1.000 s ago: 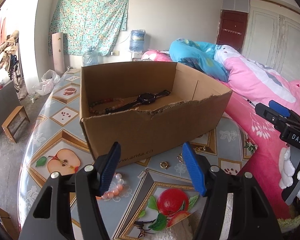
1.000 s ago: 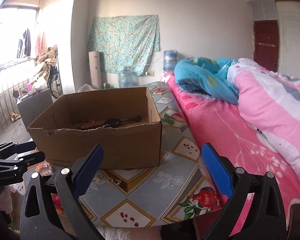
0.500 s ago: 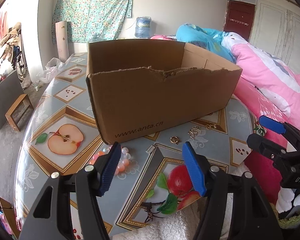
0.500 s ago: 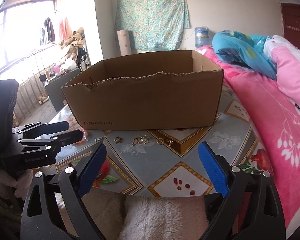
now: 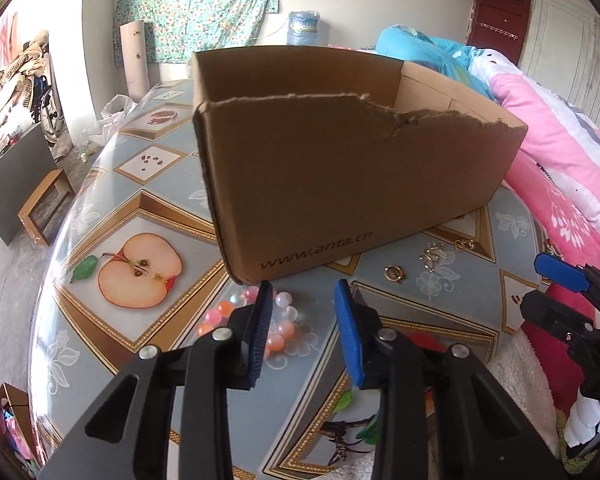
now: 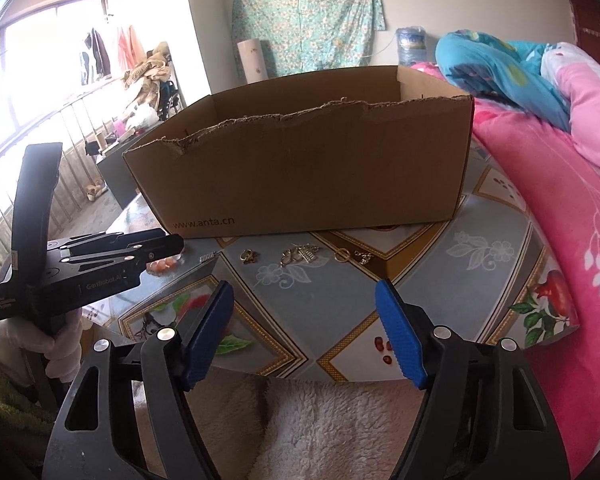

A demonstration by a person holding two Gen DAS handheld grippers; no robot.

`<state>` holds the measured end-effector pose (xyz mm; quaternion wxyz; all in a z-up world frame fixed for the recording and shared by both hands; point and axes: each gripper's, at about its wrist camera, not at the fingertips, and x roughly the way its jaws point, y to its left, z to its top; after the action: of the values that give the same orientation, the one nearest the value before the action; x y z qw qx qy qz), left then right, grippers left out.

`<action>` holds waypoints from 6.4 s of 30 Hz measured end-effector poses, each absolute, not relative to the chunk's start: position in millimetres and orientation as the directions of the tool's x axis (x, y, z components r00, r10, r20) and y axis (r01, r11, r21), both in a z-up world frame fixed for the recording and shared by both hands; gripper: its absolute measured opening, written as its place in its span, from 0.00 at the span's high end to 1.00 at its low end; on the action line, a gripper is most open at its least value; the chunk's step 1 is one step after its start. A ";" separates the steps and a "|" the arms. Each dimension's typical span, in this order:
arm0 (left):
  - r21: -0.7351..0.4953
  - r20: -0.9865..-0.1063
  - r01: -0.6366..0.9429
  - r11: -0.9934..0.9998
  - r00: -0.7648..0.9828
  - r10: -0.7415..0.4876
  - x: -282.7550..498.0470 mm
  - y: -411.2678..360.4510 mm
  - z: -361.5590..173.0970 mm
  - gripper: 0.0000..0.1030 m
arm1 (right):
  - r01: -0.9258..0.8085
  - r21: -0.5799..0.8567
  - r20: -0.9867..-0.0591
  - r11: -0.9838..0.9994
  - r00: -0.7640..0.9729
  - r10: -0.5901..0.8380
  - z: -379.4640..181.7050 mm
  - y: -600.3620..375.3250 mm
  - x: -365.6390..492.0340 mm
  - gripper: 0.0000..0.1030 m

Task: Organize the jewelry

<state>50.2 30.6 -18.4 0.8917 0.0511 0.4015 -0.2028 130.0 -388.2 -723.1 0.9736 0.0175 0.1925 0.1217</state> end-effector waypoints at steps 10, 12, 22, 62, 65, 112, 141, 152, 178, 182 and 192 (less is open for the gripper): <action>-0.077 -0.784 0.395 0.915 0.543 -0.301 46.0 45.3 -28.7 0.91 | -0.251 0.082 -0.385 0.964 0.884 0.263 -726.1 -384.5 135.5 0.33; -0.071 -0.789 0.394 0.916 0.540 -0.293 42.9 48.3 -27.8 0.91 | -0.252 0.083 -0.388 0.964 0.883 0.264 -726.4 -384.1 136.5 0.33; -0.051 -0.744 0.484 0.873 0.565 -0.356 28.9 33.9 -10.0 0.89 | -0.266 0.088 -0.402 0.960 0.872 0.278 -727.2 -380.9 141.3 0.38; 0.053 -0.796 0.546 0.836 0.529 -0.295 37.0 -21.1 -30.4 0.96 | -0.264 0.112 -0.411 0.958 0.866 0.287 -730.0 -387.0 141.1 0.40; 0.052 -0.780 0.554 0.831 0.542 -0.313 34.3 -19.6 -29.2 0.95 | -0.267 0.109 -0.413 0.957 0.864 0.288 -730.1 -385.8 140.8 0.40; -0.017 -0.775 0.643 0.766 0.475 -0.416 64.9 -41.8 -28.1 0.85 | -0.235 0.146 -0.428 0.961 0.861 0.275 -734.1 -392.1 152.7 0.40; -0.058 -0.729 0.639 0.767 0.498 -0.470 49.5 -32.8 -7.8 0.89 | -0.208 0.142 -0.381 0.968 0.891 0.248 -733.1 -397.8 127.1 0.40; -0.061 -0.677 0.575 0.816 0.577 -0.457 36.3 0.3 11.1 0.89 | -0.248 0.120 -0.371 0.961 0.887 0.275 -731.3 -387.2 125.2 0.40; -0.119 -0.655 0.443 0.888 0.638 -0.406 36.7 64.1 21.9 0.89 | -0.444 -0.095 -0.473 0.891 0.808 0.352 -736.4 -284.3 188.3 0.69; -0.134 -0.657 0.449 0.884 0.628 -0.418 38.2 63.4 20.3 0.89 | -0.437 -0.150 -0.482 0.887 0.816 0.320 -737.4 -275.6 183.2 0.86; -0.148 -0.645 0.475 0.867 0.619 -0.449 35.4 64.2 18.0 0.89 | -0.413 -0.165 -0.516 0.896 0.810 0.279 -740.5 -288.6 166.6 0.96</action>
<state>35.4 64.2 18.0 0.8995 0.0188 0.3529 -0.2569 166.6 -288.6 -740.5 0.9416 -0.1357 0.2475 0.1837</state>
